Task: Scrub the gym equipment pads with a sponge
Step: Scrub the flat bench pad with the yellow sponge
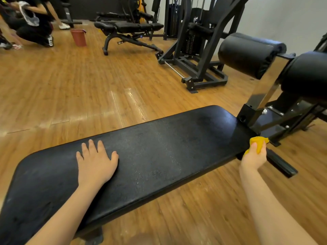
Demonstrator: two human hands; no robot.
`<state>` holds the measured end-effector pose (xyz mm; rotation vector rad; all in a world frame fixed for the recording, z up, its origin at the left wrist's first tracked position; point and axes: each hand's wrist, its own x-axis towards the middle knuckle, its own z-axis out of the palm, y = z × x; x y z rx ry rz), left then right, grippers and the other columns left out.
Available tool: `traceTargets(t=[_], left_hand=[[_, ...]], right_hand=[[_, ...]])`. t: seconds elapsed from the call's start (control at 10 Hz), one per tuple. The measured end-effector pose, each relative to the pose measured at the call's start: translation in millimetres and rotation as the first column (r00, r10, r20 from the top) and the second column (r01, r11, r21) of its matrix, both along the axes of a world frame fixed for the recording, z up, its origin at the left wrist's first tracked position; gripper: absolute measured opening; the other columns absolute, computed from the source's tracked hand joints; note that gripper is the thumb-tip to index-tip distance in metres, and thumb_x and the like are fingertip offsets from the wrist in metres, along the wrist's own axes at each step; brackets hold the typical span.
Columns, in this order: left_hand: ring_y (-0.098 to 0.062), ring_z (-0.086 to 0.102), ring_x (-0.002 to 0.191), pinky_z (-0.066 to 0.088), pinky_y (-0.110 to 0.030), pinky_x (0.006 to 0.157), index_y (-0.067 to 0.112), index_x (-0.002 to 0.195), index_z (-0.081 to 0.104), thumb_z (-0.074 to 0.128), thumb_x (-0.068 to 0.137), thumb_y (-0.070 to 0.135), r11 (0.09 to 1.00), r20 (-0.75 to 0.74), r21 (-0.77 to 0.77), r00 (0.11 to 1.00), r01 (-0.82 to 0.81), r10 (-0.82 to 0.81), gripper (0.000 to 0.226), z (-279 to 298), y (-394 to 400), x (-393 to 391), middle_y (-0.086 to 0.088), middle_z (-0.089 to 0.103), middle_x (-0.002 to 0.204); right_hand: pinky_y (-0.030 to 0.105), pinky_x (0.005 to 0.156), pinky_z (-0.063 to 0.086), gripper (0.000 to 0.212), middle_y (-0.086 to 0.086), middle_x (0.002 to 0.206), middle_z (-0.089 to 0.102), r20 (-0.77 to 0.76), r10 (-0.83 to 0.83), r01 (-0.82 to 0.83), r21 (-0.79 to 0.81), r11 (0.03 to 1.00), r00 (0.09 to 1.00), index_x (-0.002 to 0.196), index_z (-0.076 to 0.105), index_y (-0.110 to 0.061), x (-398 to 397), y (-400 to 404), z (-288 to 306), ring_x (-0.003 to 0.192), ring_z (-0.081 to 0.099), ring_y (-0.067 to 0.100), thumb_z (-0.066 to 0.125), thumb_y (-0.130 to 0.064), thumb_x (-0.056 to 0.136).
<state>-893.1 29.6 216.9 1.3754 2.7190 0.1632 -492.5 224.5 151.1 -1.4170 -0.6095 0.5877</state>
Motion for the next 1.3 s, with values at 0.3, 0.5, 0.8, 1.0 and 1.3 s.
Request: traceTargets(t=[0.3,0.5,0.8,1.0,1.3], left_hand=[[-0.035,0.002,0.146,0.005,-0.048,0.117,0.008,0.151,0.014,0.026,0.097,0.05,1.0,-0.003,-0.001,1.0,-0.003,0.003,0.07,-0.6,0.4,0.4,-0.018,0.006,0.159],[-0.035,0.0,0.146,0.005,-0.048,0.117,0.008,0.152,0.013,0.024,0.097,0.051,1.0,0.017,-0.005,1.0,0.009,-0.009,0.07,0.4,-2.2,-1.5,-0.017,0.004,0.159],[-0.035,0.001,0.146,0.005,-0.049,0.117,0.008,0.152,0.013,0.025,0.097,0.051,1.0,0.022,0.013,1.0,0.012,-0.012,0.071,-0.3,-0.4,-1.6,-0.018,0.005,0.159],[-0.036,0.002,0.146,0.005,-0.049,0.117,0.008,0.151,0.014,0.026,0.097,0.051,1.0,0.014,0.006,1.0,0.012,-0.012,0.07,-0.3,0.7,-0.7,-0.018,0.006,0.159],[-0.036,0.003,0.145,0.007,-0.049,0.117,0.007,0.151,0.017,0.028,0.097,0.051,1.0,0.011,0.003,1.0,0.01,-0.01,0.07,1.4,-1.2,-1.1,-0.018,0.009,0.158]], right_hand=[[0.019,0.095,0.033,0.042,0.005,0.13,0.052,0.01,0.007,-0.007,-0.002,1.0,1.0,0.139,0.041,-0.014,-36.7,-37.0,10.6,0.117,0.048,0.019,0.041,-0.017,0.097],[0.032,0.11,0.027,0.044,0.006,0.145,0.04,0.101,0.167,-0.16,-0.073,0.984,0.981,0.144,0.033,-0.016,-83.0,-108.4,-9.9,0.132,0.037,0.021,0.038,-0.018,0.1],[0.035,0.113,0.024,0.047,0.005,0.149,0.035,0.146,0.101,-0.089,-0.086,0.992,0.984,0.146,0.027,-0.016,-63.5,-69.6,3.5,0.136,0.033,0.022,0.036,-0.019,0.1],[0.032,0.116,0.016,0.05,-0.003,0.154,0.02,0.228,0.214,-0.213,-0.028,0.977,0.95,0.144,0.021,-0.027,-130.8,-143.7,-11.5,0.141,0.019,0.011,0.036,-0.011,0.099],[0.021,0.109,0.027,0.042,0.005,0.144,0.042,0.224,0.139,-0.16,0.083,0.984,0.965,0.14,0.038,-0.014,-62.3,-127.5,13.0,0.132,0.038,0.017,0.034,-0.007,0.099]])
